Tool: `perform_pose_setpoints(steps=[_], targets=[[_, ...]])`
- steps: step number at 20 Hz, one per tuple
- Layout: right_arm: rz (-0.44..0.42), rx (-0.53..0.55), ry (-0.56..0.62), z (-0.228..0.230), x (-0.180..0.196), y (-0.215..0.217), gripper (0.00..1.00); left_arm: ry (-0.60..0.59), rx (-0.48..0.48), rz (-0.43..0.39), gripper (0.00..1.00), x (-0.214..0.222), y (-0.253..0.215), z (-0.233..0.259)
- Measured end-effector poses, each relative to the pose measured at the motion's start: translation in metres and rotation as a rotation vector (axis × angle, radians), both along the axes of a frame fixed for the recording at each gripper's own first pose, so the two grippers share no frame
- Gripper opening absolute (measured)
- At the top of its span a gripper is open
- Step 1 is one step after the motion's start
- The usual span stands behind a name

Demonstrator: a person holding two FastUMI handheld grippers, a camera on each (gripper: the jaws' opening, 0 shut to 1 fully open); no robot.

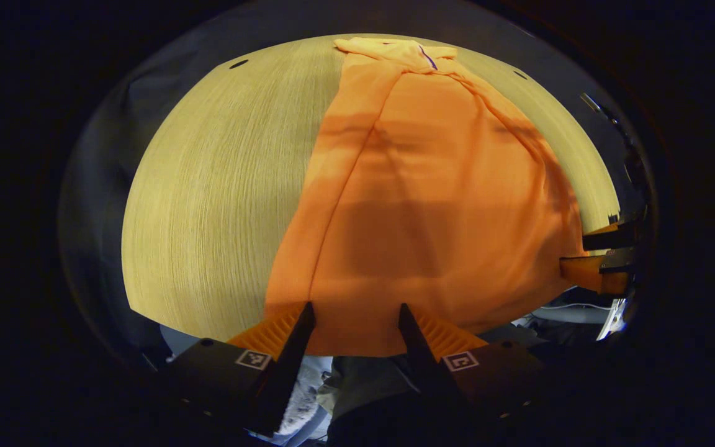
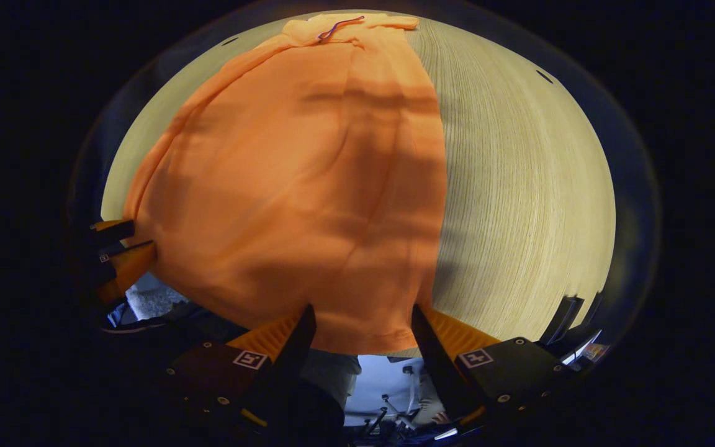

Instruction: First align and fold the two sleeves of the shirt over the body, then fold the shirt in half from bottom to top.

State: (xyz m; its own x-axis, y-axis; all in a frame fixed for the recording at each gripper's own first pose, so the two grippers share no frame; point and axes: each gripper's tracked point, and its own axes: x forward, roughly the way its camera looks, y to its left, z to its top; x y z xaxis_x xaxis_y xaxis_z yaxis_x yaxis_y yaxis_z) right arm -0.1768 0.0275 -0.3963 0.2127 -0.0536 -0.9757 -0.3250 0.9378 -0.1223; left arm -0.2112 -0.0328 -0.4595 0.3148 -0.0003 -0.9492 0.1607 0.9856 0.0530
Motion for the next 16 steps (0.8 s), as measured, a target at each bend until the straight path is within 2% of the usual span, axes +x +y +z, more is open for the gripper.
perform_pose_setpoints(steps=[1,2,3,4,5,6,7,8,11,13,16], targets=[[0.007,0.004,-0.009,0.0,-0.001,0.002,0.86,-0.009,-0.002,-0.01,0.79,0.0,-0.004,0.001],[0.023,0.007,-0.019,0.0,0.0,0.002,0.8,-0.013,-0.002,-0.031,0.68,0.001,-0.009,0.001],[0.031,0.01,-0.035,-0.001,-0.001,0.002,0.55,-0.023,-0.005,-0.055,0.6,0.003,-0.014,0.0],[0.039,0.014,-0.048,-0.002,-0.001,0.001,0.48,-0.032,-0.011,-0.08,0.42,0.002,-0.017,0.001],[0.051,0.026,-0.06,-0.001,-0.001,0.002,0.23,-0.031,-0.008,-0.099,0.24,0.002,-0.019,0.0],[0.048,0.055,-0.072,0.001,-0.004,0.004,0.16,-0.041,-0.022,-0.121,0.06,0.004,-0.022,0.001],[0.049,0.084,-0.089,-0.001,-0.001,0.007,0.03,-0.063,-0.049,-0.123,0.06,0.004,-0.023,0.005],[0.039,0.116,-0.085,0.003,-0.004,0.012,0.01,-0.068,-0.079,-0.106,0.01,0.007,-0.023,0.0],[-0.028,0.201,-0.075,0.002,-0.007,0.021,0.0,-0.052,-0.177,-0.036,0.01,0.008,-0.02,0.004],[-0.021,0.215,-0.099,0.012,-0.002,0.024,0.0,-0.039,-0.236,0.008,0.01,0.008,-0.022,0.008],[0.001,0.243,-0.134,0.03,0.008,0.034,0.0,-0.086,-0.259,-0.009,0.0,0.024,-0.023,0.027]])
